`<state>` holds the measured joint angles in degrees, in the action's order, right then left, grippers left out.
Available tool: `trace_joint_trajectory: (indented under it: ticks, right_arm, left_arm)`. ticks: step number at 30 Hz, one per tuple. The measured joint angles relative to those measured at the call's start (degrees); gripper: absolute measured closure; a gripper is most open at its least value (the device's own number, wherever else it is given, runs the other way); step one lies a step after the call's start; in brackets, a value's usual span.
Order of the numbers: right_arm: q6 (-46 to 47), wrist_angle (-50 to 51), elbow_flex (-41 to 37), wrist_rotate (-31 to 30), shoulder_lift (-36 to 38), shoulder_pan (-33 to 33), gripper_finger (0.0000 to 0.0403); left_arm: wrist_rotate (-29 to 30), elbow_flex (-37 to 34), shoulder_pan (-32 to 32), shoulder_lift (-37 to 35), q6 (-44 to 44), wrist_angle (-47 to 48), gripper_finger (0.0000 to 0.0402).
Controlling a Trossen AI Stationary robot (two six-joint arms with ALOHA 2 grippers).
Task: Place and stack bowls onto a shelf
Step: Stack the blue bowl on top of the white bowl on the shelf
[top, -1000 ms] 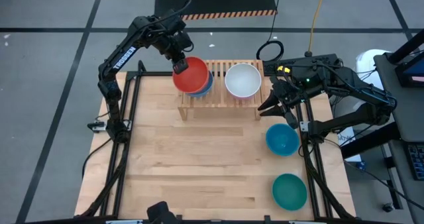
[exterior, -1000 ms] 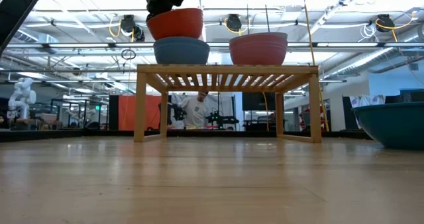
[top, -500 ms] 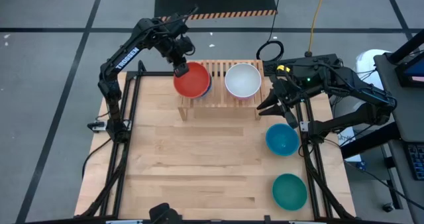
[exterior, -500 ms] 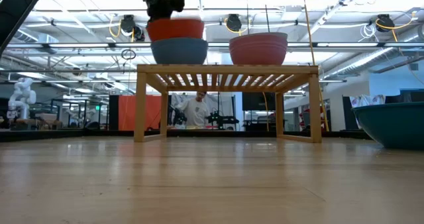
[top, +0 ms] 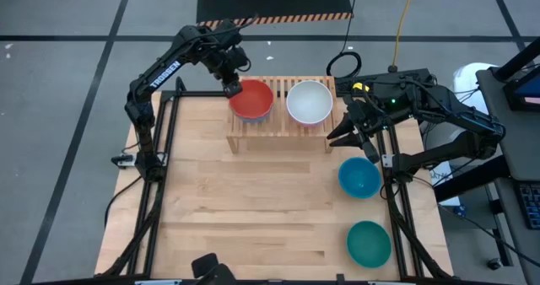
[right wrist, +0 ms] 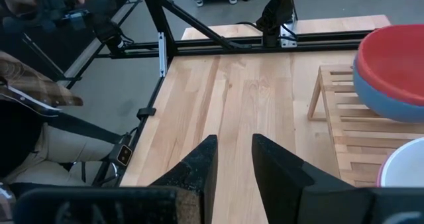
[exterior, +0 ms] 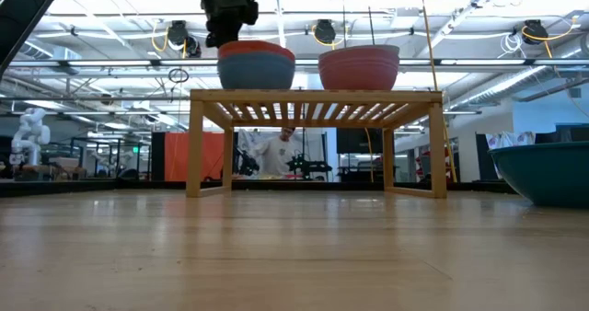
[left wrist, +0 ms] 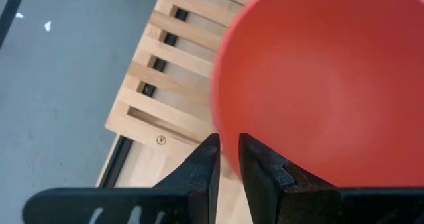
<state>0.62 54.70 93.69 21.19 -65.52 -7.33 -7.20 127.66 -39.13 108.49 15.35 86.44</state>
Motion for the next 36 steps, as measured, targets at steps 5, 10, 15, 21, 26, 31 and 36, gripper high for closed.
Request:
trace_joint_trajectory:
  ticks: [5, 10, 15, 21, 26, 31, 36]
  right_arm:
    - [-0.03, 0.00, 0.00, 0.00, 0.00, 0.00, 0.0316]
    - [-1.87, 0.00, 0.00, -0.02, 0.00, 0.00, 0.0316]
    - [-2.90, 0.07, 0.00, -0.04, 0.05, 0.00, 0.0316]
    - [-1.01, 2.27, 0.00, -0.04, 0.41, 0.00, 0.0316]
    - [1.64, 4.88, 0.00, -0.08, 1.54, 0.18, 0.0316]
    - [4.78, 7.85, 0.00, -0.14, 2.68, 1.71, 0.0316]
    - [8.01, 12.72, 0.00, -3.85, 2.91, 4.93, 0.0316]
  left_arm:
    - [0.01, 0.00, -0.04, -0.11, 0.21, -0.89, 0.0339]
    - [-0.11, 1.41, 0.02, -2.26, 1.10, -0.19, 0.0339]
    - [-0.23, 4.09, 1.33, -7.40, -0.30, 0.67, 0.0339]
    - [-0.26, 4.20, 5.76, -16.38, 2.95, 0.82, 0.0339]
    - [-0.35, 4.20, 10.42, -21.78, 3.48, 3.15, 0.0339]
    - [-0.44, 2.51, 14.68, -25.24, -0.90, 3.64, 0.0339]
    - [-0.44, -2.79, 19.12, -28.58, -2.54, 3.52, 0.0339]
